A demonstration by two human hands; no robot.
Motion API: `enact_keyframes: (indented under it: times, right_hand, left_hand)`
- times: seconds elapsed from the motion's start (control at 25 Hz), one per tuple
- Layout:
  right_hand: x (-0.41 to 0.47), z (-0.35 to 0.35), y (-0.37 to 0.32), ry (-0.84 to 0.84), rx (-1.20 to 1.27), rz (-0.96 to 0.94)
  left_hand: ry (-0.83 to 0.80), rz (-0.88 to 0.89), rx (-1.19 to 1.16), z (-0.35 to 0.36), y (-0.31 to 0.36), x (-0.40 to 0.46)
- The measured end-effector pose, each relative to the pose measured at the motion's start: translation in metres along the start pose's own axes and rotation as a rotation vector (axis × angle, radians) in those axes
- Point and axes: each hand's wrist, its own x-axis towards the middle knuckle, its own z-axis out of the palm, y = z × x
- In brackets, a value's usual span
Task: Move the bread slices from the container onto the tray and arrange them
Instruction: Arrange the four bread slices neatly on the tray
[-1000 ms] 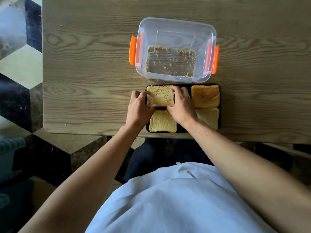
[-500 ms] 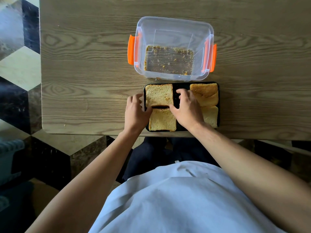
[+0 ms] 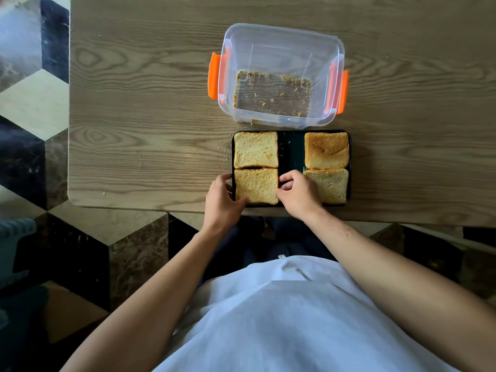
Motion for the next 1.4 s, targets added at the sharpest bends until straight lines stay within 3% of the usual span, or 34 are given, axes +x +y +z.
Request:
enact_keyframes:
  times: [0.28, 0.76, 0.96, 1.12, 1.24, 1.4]
  right_hand:
    - [-0.001, 0.008, 0.003, 0.076, -0.037, -0.072]
    - [-0.004, 0.005, 0.007, 0.047, -0.045, -0.104]
    - [-0.012, -0.010, 0.011, 0.141, 0.020, -0.146]
    - [-0.006, -0.041, 0.038, 0.270, 0.145, -0.101]
    - [0.001, -0.066, 0.063, 0.329, 0.171, -0.080]
    - [0.014, -0.094, 0.083, 0.381, 0.009, -0.127]
  left_hand:
    - [0.000, -0.007, -0.006, -0.001, 0.001, 0.002]
    - [-0.055, -0.046, -0.058, -0.017, -0.001, -0.001]
    - [0.113, 0.174, 0.140, -0.012, 0.018, -0.004]
    - [-0.043, 0.349, 0.159, 0.015, 0.060, 0.001]
    - [-0.154, 0.315, 0.182, 0.043, 0.090, 0.007]
    - [-0.124, 0.157, 0.187, 0.078, 0.117, 0.011]
